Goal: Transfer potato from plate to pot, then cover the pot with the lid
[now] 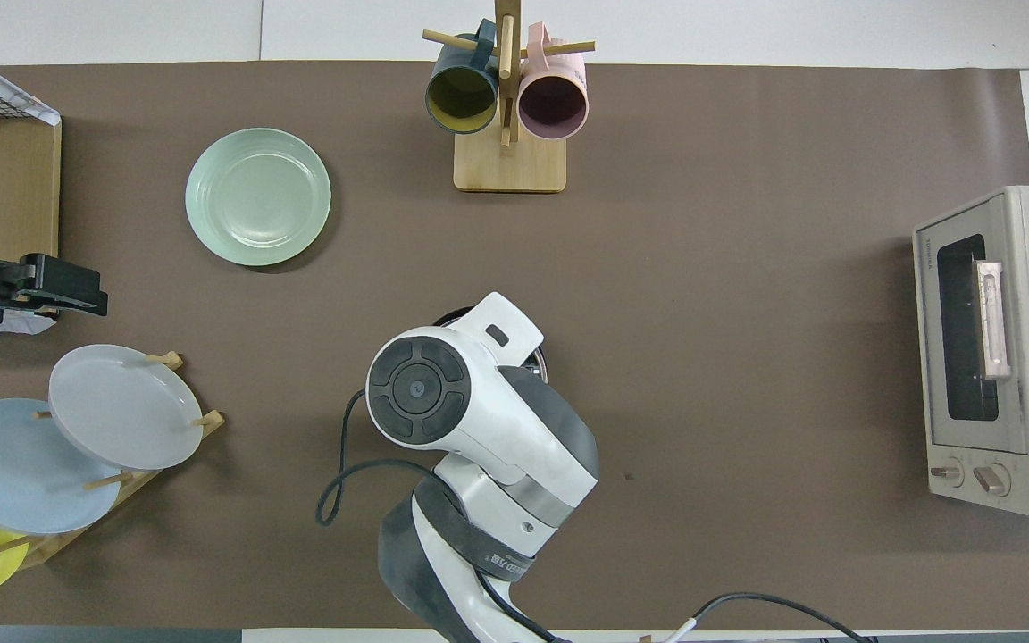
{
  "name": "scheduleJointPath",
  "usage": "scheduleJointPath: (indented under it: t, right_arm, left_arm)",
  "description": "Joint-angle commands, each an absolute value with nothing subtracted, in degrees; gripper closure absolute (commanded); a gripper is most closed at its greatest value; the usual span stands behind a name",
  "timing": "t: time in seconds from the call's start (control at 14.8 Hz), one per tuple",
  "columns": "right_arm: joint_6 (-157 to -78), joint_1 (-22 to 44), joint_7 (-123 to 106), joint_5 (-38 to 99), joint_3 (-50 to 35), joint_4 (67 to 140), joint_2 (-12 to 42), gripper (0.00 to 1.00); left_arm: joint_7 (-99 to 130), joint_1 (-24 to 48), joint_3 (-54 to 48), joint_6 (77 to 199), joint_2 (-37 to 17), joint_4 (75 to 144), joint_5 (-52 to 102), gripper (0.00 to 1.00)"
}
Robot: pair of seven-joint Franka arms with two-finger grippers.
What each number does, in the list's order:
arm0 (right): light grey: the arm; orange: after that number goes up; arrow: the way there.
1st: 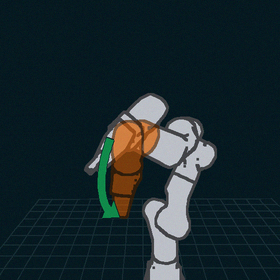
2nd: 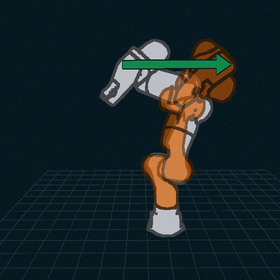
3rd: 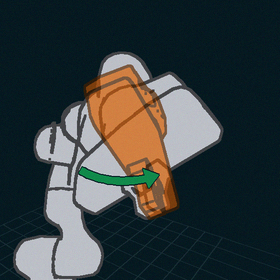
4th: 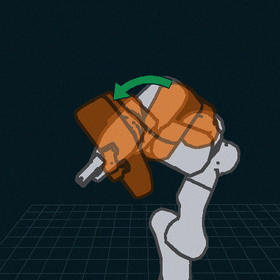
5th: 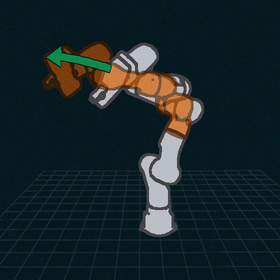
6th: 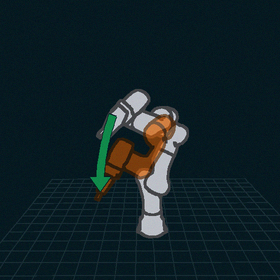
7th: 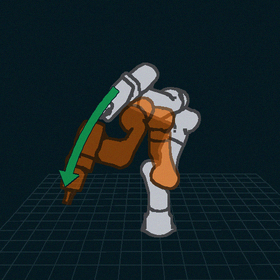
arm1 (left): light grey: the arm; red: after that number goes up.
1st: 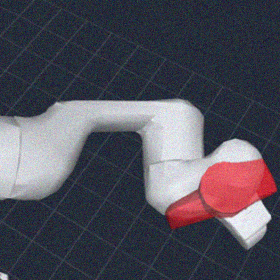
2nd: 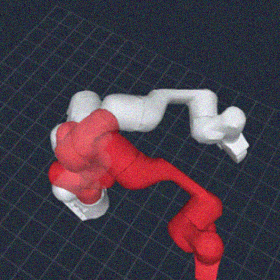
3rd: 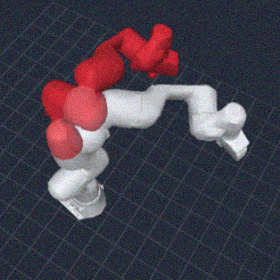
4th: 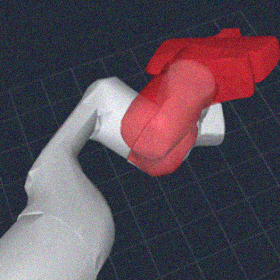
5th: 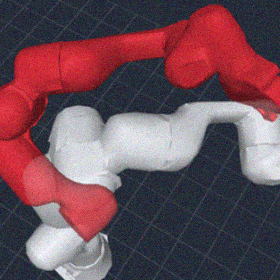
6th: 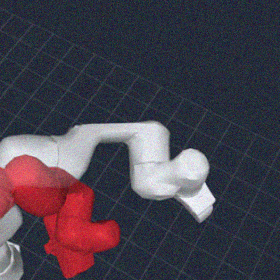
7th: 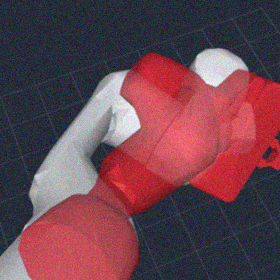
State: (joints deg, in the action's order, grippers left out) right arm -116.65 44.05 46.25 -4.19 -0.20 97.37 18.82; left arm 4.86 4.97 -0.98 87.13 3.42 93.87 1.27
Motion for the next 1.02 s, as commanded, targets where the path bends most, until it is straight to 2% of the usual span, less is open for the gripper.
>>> scheduleJointPath:
  t: [0.0,0.47,0.95]
  right_arm:
    - [-118.47,44.21,46.76,-5.18,-0.35,100.02,17.40,1.00]
    - [-119.88,44.30,47.54,-7.91,-0.35,100.02,17.49,1.00]
    - [-124.27,45.09,49.66,-8.79,-0.26,103.36,16.79,1.00]
  left_arm:
    - [4.66,5.36,-0.62,83.95,1.15,89.05,1.32,0.00]
    - [4.48,5.89,-0.61,83.49,1.40,88.15,0.88,0.00]
    - [2.55,5.10,-0.53,84.02,1.67,88.51,0.79,0.00]
